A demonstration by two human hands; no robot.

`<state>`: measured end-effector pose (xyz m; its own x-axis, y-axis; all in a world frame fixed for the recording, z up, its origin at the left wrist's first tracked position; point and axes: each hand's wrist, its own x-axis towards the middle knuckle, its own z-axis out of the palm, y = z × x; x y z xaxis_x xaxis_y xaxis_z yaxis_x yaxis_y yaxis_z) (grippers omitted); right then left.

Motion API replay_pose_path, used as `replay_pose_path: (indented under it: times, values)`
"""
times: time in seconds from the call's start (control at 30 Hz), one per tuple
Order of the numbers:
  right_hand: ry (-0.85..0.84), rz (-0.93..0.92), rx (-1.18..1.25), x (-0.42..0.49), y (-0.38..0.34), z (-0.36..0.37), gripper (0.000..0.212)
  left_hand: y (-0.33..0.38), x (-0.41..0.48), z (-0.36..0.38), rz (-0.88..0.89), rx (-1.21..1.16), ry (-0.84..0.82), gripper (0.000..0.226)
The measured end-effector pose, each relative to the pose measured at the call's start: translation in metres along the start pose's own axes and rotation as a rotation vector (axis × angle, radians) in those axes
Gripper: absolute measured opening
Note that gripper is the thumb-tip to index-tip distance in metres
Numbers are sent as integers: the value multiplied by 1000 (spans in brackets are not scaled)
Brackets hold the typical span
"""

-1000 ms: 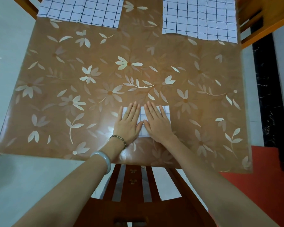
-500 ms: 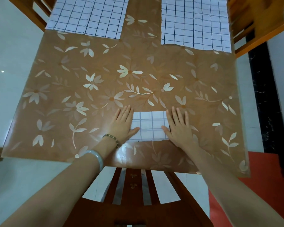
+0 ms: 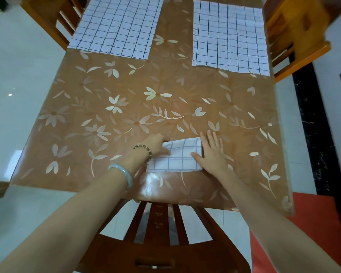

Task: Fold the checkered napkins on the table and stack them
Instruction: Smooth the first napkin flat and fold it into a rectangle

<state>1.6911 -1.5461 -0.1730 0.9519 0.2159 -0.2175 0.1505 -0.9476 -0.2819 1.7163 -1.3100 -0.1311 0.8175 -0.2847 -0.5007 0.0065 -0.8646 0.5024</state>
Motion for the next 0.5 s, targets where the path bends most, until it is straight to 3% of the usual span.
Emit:
replay_pose_path:
  times: [0.07,0.13,0.27,0.37,0.5]
  values:
    - [17,116,495,0,-14,-16,76,-3,-16,-6,11,-140,38,24]
    - [-14,220,898,-1,-26,-33,57,-7,-36,-15,-11,-276,98,20]
    - [-171,258,1138,9,-46,-55,21,-26,-81,-33,-89,-555,269,27]
    - [-291,307,1387,14,-86,-64,14,-44,-115,-42,-138,-723,353,19]
    - [-318,293,1540,22,-149,-66,7,-74,-150,-46,-181,-904,479,19]
